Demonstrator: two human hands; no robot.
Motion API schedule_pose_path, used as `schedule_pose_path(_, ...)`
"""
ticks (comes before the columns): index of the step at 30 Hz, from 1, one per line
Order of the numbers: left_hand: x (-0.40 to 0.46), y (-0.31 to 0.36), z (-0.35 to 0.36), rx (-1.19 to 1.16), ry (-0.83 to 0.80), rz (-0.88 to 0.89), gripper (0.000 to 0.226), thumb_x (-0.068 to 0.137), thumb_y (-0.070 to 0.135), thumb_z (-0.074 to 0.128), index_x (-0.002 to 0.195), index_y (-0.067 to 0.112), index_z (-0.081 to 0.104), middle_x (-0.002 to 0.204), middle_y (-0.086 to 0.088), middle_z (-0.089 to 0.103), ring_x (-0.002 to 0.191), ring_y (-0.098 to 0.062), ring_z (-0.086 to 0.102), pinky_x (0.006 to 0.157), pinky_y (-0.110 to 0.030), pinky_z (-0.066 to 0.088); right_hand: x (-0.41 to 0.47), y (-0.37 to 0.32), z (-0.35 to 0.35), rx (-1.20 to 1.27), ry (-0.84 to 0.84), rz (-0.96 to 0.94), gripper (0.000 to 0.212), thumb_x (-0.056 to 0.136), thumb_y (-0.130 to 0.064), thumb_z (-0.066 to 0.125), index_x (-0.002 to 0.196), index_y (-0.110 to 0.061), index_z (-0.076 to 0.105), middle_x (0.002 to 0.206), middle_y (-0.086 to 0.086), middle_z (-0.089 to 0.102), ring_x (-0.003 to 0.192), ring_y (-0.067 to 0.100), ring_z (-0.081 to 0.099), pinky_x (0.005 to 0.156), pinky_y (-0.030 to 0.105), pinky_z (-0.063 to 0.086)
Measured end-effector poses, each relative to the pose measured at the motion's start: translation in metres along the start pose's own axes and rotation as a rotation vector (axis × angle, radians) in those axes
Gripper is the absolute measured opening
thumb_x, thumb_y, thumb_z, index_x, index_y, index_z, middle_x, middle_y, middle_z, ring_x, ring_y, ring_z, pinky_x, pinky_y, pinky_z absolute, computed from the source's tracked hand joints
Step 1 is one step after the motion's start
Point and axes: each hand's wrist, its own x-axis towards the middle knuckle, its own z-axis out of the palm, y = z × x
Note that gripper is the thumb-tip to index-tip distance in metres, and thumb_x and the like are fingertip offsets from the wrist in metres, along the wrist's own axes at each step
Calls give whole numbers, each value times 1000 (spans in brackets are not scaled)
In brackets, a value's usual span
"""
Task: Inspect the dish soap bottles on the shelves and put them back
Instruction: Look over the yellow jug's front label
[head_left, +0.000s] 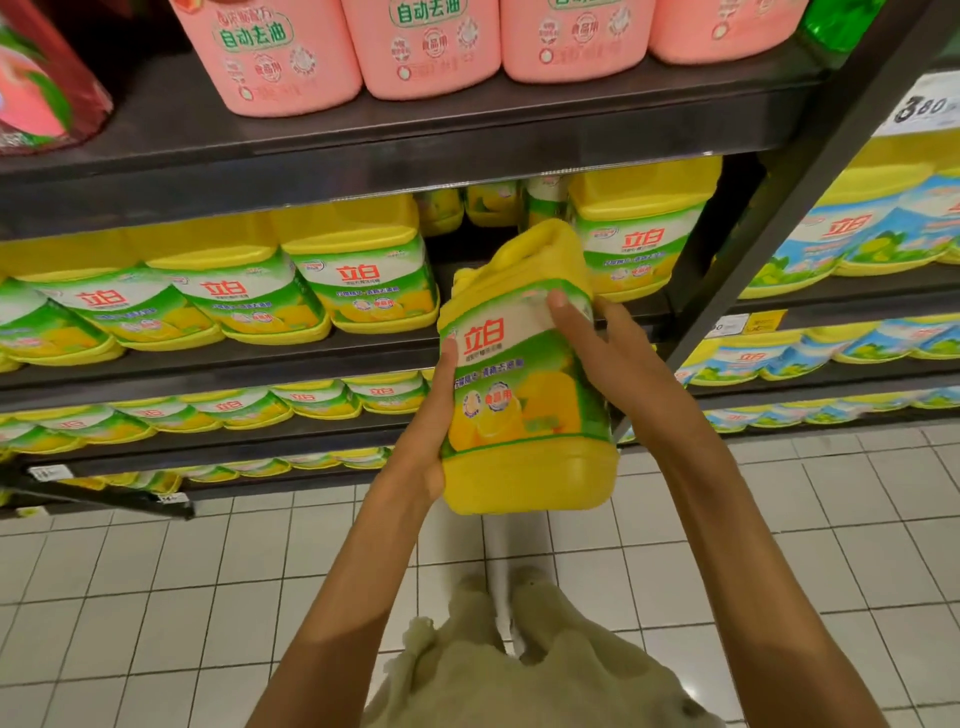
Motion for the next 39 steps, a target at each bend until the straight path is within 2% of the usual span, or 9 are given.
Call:
schedule_pose_path(3,-4,10,-5,-48,-7,-72,55,85,63,49,114,21,67,109,-15,72,92,-29,72,80,-47,58,-4,-5,0,-13,-48,-41,68,63,-74,54,119,-37,45,104,-21,56,96,1,58,82,28,50)
schedule_pose_path(6,-12,19,-10,65,-21,-76,53,87,62,46,116,21,65,111,-14,71,99,-29,69,88,-45,55,1,-7,2,49,-97,39,59,80,-63,58,124,-23,53,109,-10,65,93,5,65,69,18,54)
schedule_pose_path(10,-29,33,-22,320,-11,-51,56,83,66,42,118,27,62,112,-7,72,105,-27,68,94,-46,51,6,5,10,254,-193,274,46,84,-53,63,114,-18,65,100,7,76,90,23,74,80,39,59)
schedule_pose_path(14,-45,42,-31,427,-29,0,58,71,74,39,104,35,68,104,2,75,96,-17,71,80,-37,58,5,15,18,566,-250,389,31,84,-40,62,103,-16,67,88,10,77,74,23,75,58,35,61)
schedule_pose_path(18,-47,52,-28,448,11,22,46,79,62,52,107,29,66,112,-7,72,104,-23,67,94,-45,53,2,22,21,683,-193,410,23,95,-37,52,98,-16,62,73,6,76,59,20,73,45,29,56)
schedule_pose_path(23,-42,50,-30,392,-17,20,36,93,37,53,124,18,59,104,-3,72,86,-15,69,74,-29,57,-1,20,22,616,-199,313,33,84,-42,61,108,-19,65,90,7,77,76,22,75,58,34,61)
schedule_pose_path(29,-37,36,-16,247,-86,178,64,74,55,55,131,23,53,119,-7,69,107,-23,67,92,-43,53,-6,15,23,454,-74,59,70,72,-46,66,136,-20,51,122,7,69,104,25,70,84,42,58)
schedule_pose_path(35,-25,22,-23,431,-32,476,50,78,55,56,126,45,49,123,9,66,109,-11,65,86,-29,56,-16,5,37,446,95,-34,73,67,-47,72,131,-19,53,116,5,71,100,23,71,84,43,59)
schedule_pose_path(39,-16,5,-23,241,-27,382,68,78,55,49,139,25,43,128,-6,63,111,-21,65,93,-42,53,-25,-7,39,215,173,-143,75,67,-59,69,132,-25,51,121,-5,66,107,15,66,90,40,57)
